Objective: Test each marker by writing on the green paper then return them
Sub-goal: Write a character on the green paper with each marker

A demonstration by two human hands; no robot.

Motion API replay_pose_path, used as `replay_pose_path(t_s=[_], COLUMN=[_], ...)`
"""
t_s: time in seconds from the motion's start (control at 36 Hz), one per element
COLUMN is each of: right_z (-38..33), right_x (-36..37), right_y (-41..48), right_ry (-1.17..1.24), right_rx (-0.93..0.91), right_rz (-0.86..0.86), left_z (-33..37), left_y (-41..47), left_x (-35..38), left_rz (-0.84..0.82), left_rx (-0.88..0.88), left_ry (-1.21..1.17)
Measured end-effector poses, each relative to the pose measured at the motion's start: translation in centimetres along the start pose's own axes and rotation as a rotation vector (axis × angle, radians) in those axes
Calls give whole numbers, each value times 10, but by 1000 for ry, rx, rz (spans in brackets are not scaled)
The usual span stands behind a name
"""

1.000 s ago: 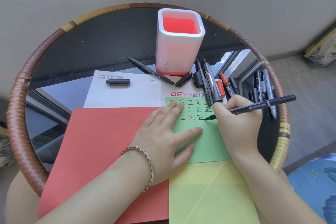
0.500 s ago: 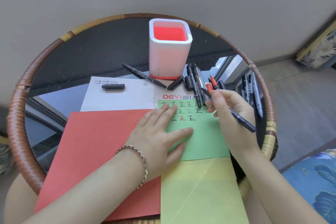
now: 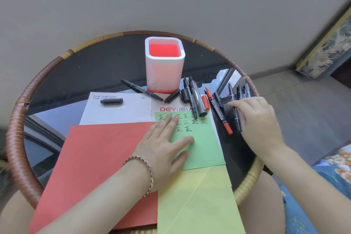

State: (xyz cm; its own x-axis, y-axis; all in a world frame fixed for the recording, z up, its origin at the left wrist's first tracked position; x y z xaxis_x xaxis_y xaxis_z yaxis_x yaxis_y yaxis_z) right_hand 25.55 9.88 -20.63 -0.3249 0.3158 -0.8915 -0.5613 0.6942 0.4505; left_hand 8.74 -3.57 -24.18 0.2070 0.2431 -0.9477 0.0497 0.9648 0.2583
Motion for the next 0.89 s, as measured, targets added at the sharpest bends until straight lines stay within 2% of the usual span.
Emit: replay_pose_path(t_s=[0.17, 0.28, 0.44, 0.58, 0.69, 0.89], right_z=[-1, 12, 29, 32, 26, 22], right_x=[10, 2, -8, 2, 3, -1], right_y=[5, 8, 16, 25, 30, 24], right_ry=[-3, 85, 74, 13, -39, 39], right_rx=[3, 134, 270, 347, 391, 477], right_rz=[-22, -3, -57, -208, -263, -345], left_z=[1, 1, 1, 1, 1, 1], left_y=[-1, 0, -1, -1, -1, 0], left_x=[-3, -3, -3, -3, -3, -2], left_rz=[-19, -34, -35, -45, -48, -34], left_rx=[-13, -20, -24, -32, -30, -23], left_ry=[-16, -22, -32, -46, -40, -54])
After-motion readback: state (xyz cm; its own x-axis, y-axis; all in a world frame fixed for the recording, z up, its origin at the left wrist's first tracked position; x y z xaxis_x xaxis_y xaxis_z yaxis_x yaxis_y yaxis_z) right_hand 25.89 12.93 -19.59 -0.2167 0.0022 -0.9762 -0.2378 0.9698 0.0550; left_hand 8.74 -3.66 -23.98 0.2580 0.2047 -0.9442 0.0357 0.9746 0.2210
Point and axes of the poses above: each hand's wrist, its own y-axis towards the middle knuckle, its own x-axis out of the palm, z = x × y, the point moved 4 cm from there along y, towards the middle knuckle, and after that the axes turned 3 degrees about -y, right-handed, at the moved point
